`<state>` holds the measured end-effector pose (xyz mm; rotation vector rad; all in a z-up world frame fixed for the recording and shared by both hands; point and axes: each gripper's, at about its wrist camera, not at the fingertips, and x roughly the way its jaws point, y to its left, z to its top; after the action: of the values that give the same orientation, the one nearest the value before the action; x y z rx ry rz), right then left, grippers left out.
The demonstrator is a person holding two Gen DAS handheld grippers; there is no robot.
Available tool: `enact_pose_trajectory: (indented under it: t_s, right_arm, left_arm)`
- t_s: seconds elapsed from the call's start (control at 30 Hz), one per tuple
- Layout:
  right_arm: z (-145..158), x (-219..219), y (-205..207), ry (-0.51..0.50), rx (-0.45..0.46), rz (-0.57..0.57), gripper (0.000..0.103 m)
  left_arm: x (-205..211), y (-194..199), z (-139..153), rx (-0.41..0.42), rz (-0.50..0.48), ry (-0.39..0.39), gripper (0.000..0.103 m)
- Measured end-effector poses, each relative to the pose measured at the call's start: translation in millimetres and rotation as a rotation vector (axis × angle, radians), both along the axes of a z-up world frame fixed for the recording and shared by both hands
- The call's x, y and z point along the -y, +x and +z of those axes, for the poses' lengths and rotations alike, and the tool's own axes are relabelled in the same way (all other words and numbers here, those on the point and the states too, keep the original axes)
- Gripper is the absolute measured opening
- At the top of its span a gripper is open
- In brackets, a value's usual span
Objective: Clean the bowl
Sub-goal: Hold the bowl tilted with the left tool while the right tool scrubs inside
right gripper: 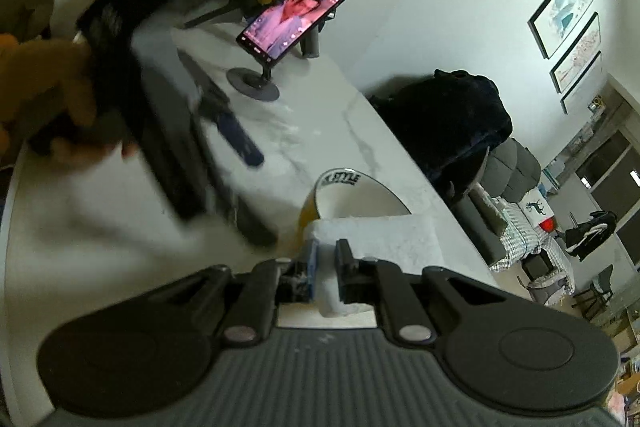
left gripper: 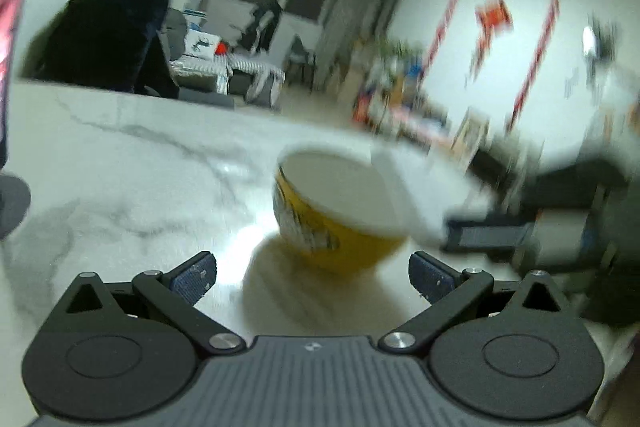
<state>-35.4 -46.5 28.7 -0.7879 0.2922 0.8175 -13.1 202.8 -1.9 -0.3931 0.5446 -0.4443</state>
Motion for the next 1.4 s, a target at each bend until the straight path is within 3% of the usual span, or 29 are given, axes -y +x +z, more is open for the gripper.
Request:
enact_pose_trajectory:
  t_s: [0.07,0.17,0.2,0.23,0.3,0.43,0.63,0.97,1.17,1.33,1.4]
  right_arm:
    - [0,-1,0,-0.006,0.007,0.007,0.010]
    - [-1,-4,-1,-0.016,0.017,0.013,0.010]
    - [-1,-4,-1,-0.019,0.020,0.014,0.010]
    - [-1,-4,-1,-0.022,0.022,0.014,0.010]
    - [-1,-5,-1,-0.027,0.028,0.015,0.010]
    - [-1,-6,-1,-0.038,0.039,0.017,0.010]
    - [-2,-7,1,-0.075,0.064,0.025,0.011]
    - [-3,-3,11,-0.222,0.140,0.061,0.011]
    - [-4,0,17,-0.310,0.186,0.083,0.011]
    - [-5,2,22,-0.384,0.224,0.101,0.010]
    - [-10,-5,20,-0.403,0.234,0.105,0.010]
  left_arm:
    - [-3,11,5,-0.030,-0.005,-0.048,0.102]
    - [4,30,17,-0.064,0.012,0.001,0.097]
    - [7,37,18,-0.083,0.021,0.023,0.088]
    - [11,45,19,-0.111,0.029,0.046,0.066]
    - [17,59,15,-0.165,0.035,0.068,0.045]
    - [26,72,9,-0.157,0.047,0.074,0.033]
    - [39,74,-1,-0.073,0.056,0.142,0.027]
    - [54,60,0,0.084,0.105,0.304,0.027]
    - [52,60,-1,0.080,0.113,0.295,0.027]
    - [51,58,-2,0.090,0.141,0.320,0.041]
    - [50,57,-3,0.089,0.146,0.318,0.041]
